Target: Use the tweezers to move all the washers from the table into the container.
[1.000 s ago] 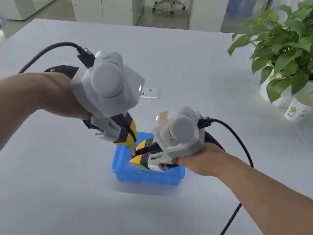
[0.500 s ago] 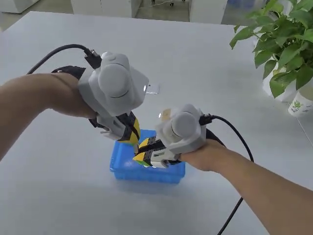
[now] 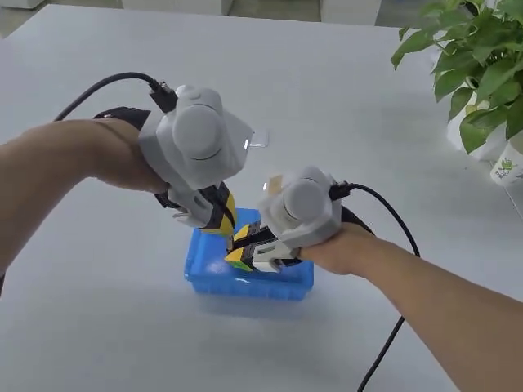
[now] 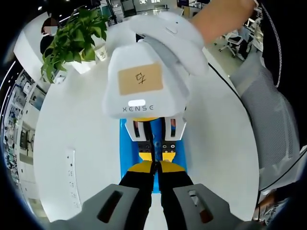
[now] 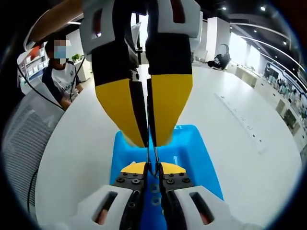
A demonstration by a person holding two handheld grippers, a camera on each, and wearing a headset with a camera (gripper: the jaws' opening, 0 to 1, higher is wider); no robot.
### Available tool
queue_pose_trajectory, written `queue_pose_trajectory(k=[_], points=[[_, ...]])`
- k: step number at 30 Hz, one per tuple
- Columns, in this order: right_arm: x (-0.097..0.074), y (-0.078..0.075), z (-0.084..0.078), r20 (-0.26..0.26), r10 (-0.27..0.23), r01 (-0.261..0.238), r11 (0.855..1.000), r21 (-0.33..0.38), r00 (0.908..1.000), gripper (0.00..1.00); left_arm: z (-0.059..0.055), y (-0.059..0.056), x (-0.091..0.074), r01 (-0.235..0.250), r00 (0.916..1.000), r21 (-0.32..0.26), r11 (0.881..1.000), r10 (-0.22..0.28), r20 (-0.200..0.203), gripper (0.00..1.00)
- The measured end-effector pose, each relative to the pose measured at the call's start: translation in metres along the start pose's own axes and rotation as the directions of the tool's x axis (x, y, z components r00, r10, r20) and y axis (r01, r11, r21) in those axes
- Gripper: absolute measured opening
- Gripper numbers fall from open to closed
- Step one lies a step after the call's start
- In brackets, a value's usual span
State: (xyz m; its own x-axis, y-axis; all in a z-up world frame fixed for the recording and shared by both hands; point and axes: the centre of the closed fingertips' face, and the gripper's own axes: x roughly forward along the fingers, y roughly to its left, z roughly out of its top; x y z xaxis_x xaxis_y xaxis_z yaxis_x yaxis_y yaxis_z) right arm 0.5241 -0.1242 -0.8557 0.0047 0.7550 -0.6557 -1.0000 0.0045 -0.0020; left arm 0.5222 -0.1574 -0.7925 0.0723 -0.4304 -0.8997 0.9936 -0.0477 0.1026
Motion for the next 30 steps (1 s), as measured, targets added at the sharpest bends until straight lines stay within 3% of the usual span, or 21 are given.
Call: queue_pose_trajectory(k=[10, 30], points=[[0.0044, -0.0018, -0.0075, -0.020, 0.004, -0.004, 1.000, -0.006, 0.9998, 0.11, -0.0047, 0.0019, 0.0068, 0.001, 1.0000, -0.012, 1.000, -0.001, 0.006, 0.07], [0.0042, -0.0010, -0.0074, -0.034, -0.001, 0.000, 1.000, -0.020, 0.9994, 0.12, -0.0038, 0.0014, 0.0057, 0.001, 1.0000, -0.009, 1.000, -0.001, 0.007, 0.07]])
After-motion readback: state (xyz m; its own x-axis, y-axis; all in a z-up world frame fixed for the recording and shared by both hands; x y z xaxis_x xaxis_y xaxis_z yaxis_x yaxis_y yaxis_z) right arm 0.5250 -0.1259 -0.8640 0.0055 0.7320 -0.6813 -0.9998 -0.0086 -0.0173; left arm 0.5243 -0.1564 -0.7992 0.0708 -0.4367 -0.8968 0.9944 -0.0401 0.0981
